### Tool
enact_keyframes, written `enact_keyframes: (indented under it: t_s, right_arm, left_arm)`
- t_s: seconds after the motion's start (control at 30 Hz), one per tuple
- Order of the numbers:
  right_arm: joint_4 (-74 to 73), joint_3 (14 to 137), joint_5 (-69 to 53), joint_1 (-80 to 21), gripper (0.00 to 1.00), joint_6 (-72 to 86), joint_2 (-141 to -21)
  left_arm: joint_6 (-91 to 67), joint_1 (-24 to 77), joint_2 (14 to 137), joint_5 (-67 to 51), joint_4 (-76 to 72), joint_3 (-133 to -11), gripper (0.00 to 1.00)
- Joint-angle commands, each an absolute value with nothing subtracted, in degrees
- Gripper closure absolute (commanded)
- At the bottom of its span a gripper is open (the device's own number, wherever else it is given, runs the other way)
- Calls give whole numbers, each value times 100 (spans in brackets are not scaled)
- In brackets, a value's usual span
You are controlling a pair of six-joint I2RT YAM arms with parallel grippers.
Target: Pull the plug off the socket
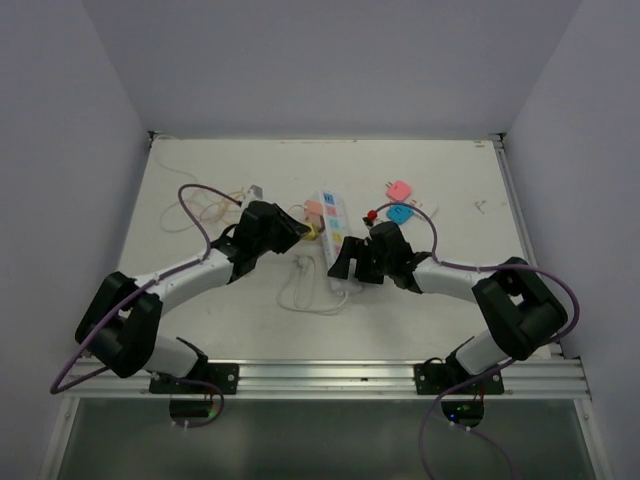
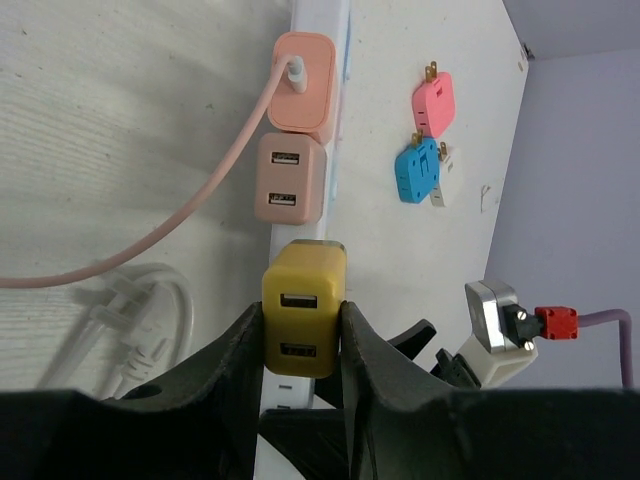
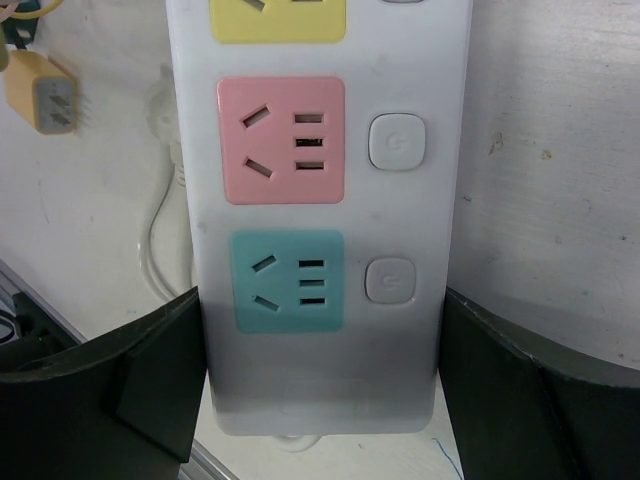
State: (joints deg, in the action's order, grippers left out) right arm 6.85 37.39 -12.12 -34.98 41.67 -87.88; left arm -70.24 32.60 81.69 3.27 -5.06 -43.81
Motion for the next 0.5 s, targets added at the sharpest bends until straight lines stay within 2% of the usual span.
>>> enact_keyframes:
  t_s: [0.0, 0.17, 0.47]
  right_arm:
    - [-316, 3586, -598, -3366, 100, 4166, -9018]
    - [-536, 3638, -361, -3296, 100, 4105, -8956]
    - [-888, 3665, -70, -3190, 100, 3982, -8763]
  left_arm:
    - [-6716, 3199, 7718, 387, -256, -4359, 100]
    - [-6381, 3094, 7225, 422, -9, -4053, 100]
    - [-5643, 2067, 6232, 264, 501, -3129, 100]
